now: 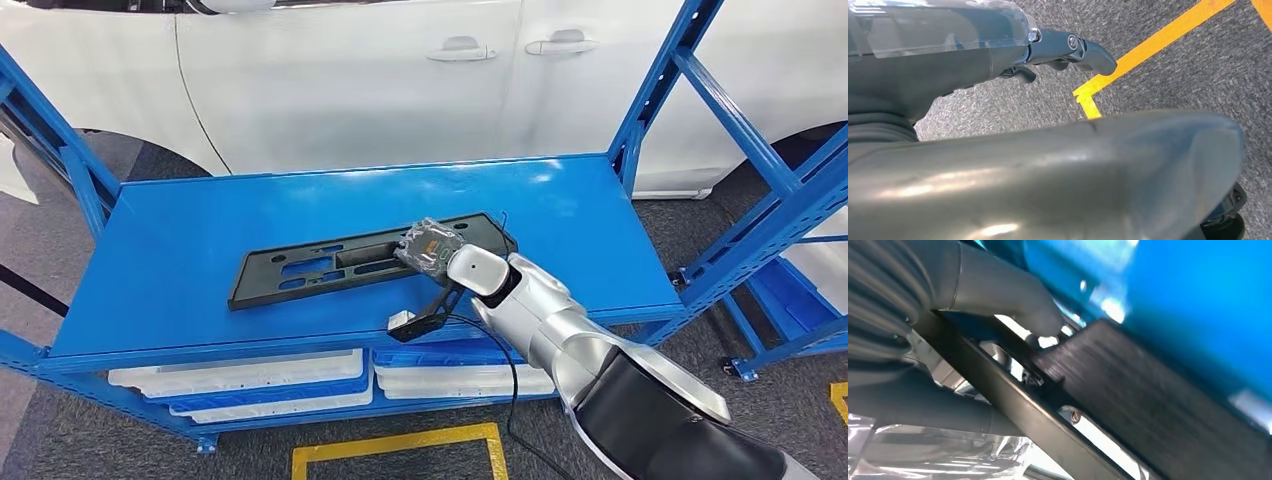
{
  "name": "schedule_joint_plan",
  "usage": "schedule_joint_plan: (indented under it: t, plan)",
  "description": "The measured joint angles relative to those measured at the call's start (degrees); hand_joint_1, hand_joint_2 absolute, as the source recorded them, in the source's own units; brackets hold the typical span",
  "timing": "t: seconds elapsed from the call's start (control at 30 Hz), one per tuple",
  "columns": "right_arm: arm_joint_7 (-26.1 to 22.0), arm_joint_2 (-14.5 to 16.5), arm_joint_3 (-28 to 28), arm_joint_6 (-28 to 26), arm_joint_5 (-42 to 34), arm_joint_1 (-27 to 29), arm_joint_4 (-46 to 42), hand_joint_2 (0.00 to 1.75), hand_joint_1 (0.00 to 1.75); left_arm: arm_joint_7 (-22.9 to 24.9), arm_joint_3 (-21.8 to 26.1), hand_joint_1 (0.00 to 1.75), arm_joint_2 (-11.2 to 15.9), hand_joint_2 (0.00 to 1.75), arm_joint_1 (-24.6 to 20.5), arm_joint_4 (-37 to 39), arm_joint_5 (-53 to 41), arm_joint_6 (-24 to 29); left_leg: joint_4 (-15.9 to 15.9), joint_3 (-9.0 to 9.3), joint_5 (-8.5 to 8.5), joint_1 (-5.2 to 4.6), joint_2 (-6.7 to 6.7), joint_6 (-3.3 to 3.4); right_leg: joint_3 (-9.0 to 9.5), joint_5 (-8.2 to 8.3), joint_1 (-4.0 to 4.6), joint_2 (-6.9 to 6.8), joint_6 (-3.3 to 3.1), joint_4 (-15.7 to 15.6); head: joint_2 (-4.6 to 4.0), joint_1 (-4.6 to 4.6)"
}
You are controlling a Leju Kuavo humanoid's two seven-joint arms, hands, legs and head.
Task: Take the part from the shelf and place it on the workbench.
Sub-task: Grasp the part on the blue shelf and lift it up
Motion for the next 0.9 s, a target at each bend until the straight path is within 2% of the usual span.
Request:
schedule_joint_plan:
  t: [0.03,0.07,0.17,0.2,0.27,0.33,0.37,0.4,0.43,0.5,0.53,0.57,0.67,0.73,0.77,0.83,0.87,0.9]
  plan:
    - [-0.59,-0.03,-0.01,0.19,-0.69,-0.32,-0.31,1.75,1.75,-0.02,0.0,0.0,-0.01,0.0,-0.02,0.0,0.08,0.04,0.13,-0.04,-0.12,-0.11,-0.01,-0.19,1.34,0.94,0.08,0.01,-0.21,-2.89,0.0,0.0]
    - [-1.15,-0.07,-0.02,0.31,-1.32,-0.52,-0.6,1.75,1.75,-0.05,0.0,0.0,-0.01,0.0,-0.03,0.0,0.13,0.1,0.21,-0.09,-0.21,-0.2,-0.02,-0.42,1.97,1.18,0.17,0.02,-0.39,-4.32,0.0,0.0]
    - [-3.59,-0.32,-0.39,1.57,-4.45,-0.63,-1.36,1.75,1.75,-0.27,0.0,0.0,-0.05,0.0,-0.07,0.0,0.21,0.39,0.23,-0.06,-0.43,-0.23,-0.01,-1.24,2.14,1.24,0.09,0.02,-1.12,-4.94,0.0,0.0]
    - [-4.87,-0.39,-0.84,2.83,-6.49,-0.65,-1.57,1.75,1.75,-0.34,0.0,0.0,-0.07,0.0,-0.08,0.0,0.2,0.5,0.99,-0.36,-1.07,-0.2,0.0,-1.55,2.26,1.36,-0.05,-0.03,-1.45,-5.17,0.0,-0.01]
    - [-8.29,-0.43,-2.56,7.31,-12.56,-0.67,-1.91,1.75,1.75,-0.4,-0.02,0.0,-0.09,0.0,-0.11,0.0,0.07,0.68,5.9,-2.51,-4.01,0.04,0.04,-2.12,2.46,1.51,-0.3,-0.12,-1.87,-5.47,0.0,-0.01]
    - [-12.62,-0.45,-5.51,14.08,-20.76,-0.67,-2.01,1.75,1.75,-0.44,-0.1,0.0,-0.11,0.0,-0.1,0.0,-0.35,1.15,13.68,-6.12,-7.39,0.35,0.06,-2.62,2.48,1.46,-0.32,-0.12,-2.01,-5.46,0.0,-0.01]
    - [-14.85,-0.47,-7.25,17.62,-24.92,-0.67,-2.06,1.75,1.75,-0.54,-0.24,0.0,-0.11,0.0,-0.08,0.0,-0.76,1.82,16.13,-7.33,-7.92,0.5,0.06,-2.79,2.53,1.41,-0.31,-0.1,-2.02,-5.45,0.0,-0.01]
    - [-16.86,-0.48,-8.95,20.56,-28.74,-0.67,-2.17,1.75,1.75,-0.77,-0.46,0.0,-0.11,0.0,-0.05,0.0,-1.22,2.84,16.5,-7.54,-7.37,0.63,0.07,-2.9,2.61,1.36,-0.31,-0.05,-2.0,-5.43,0.0,-0.01]
    - [-18.66,-0.49,-10.72,22.6,-32.43,-0.75,-2.46,1.75,1.75,-1.2,-0.76,0.0,-0.11,0.0,-0.05,0.0,-1.7,4.38,14.33,-6.52,-5.68,0.75,0.08,-2.92,2.77,1.27,-0.32,0.03,-1.93,-5.39,0.0,-0.02]
    - [-21.67,-0.48,-14.66,24.86,-39.81,-1.21,-3.71,1.75,1.75,-2.57,-1.58,0.0,-0.14,0.87,-0.09,0.0,-2.5,8.63,6.31,-2.59,-1.79,0.84,0.14,-2.75,3.1,1.01,-0.26,0.24,-1.61,-5.24,0.0,-0.01]
    - [-22.73,-0.46,-16.84,25.73,-43.72,-1.54,-4.69,1.75,1.75,-3.52,-2.01,0.0,-0.18,1.31,-0.13,0.0,-2.84,11.02,2.9,-0.96,-0.64,0.75,0.11,-2.5,3.13,0.89,-0.17,0.34,-1.35,-5.1,0.0,-0.01]
    - [-23.28,-0.45,-18.88,26.81,-47.57,-1.8,-5.97,1.75,1.75,-4.63,-2.48,0.0,-0.24,1.75,-0.17,0.0,-3.04,13.16,1.0,-0.14,-0.24,0.63,0.07,-2.21,3.06,0.86,-0.11,0.39,-1.03,-5.03,0.0,-0.01]
    - [-21.91,-0.4,-23.49,30.8,-58.39,-2.32,-11.18,1.75,1.75,-7.94,-3.29,0.0,-0.4,1.75,-0.21,0.01,-1.79,15.38,0.13,-0.19,-0.05,0.48,-0.12,-1.16,2.68,0.94,-0.12,0.31,0.01,-5.01,0.0,0.0]
    - [-18.85,-0.32,-25.76,33.67,-65.93,-3.14,-15.71,1.75,1.75,-8.82,-2.92,0.0,-0.51,1.75,-0.33,0.02,0.73,13.03,-0.22,-0.19,0.29,0.61,-0.12,-0.5,1.75,-0.46,-0.26,0.17,0.55,-3.11,0.0,0.0]
    - [-17.11,-0.29,-26.65,34.93,-69.9,-3.65,-18.12,1.75,1.75,-9.03,-2.5,0.0,-0.55,1.31,-0.43,0.02,2.07,11.31,-0.33,-0.19,0.38,0.63,-0.09,-0.26,0.51,-2.03,-0.35,0.11,0.74,-0.46,0.0,0.0]
    - [-13.81,-0.29,-27.91,37.37,-78.23,-4.36,-22.8,1.75,1.75,-9.68,-1.36,0.0,-0.56,1.31,-0.59,0.02,4.25,7.7,-0.32,-0.25,0.33,0.48,-0.05,0.02,-3.11,-5.46,-0.39,0.05,0.99,7.18,0.0,0.0]
    - [-12.43,-0.37,-28.23,38.62,-81.99,-4.39,-24.79,1.75,1.75,-10.08,-0.79,0.0,-0.56,1.31,-0.66,0.02,4.95,6.2,-0.3,-0.24,0.28,0.42,-0.06,0.09,-4.61,-6.26,-0.39,0.05,1.06,10.15,0.0,0.0]
    - [-11.16,-0.47,-28.45,39.92,-85.58,-4.24,-26.65,1.75,1.75,-10.46,-0.31,0.0,-0.55,1.75,-0.72,0.02,5.5,4.96,-0.25,-0.22,0.24,0.38,-0.08,0.14,-5.31,-5.98,-0.39,0.05,1.04,11.27,0.0,0.0]
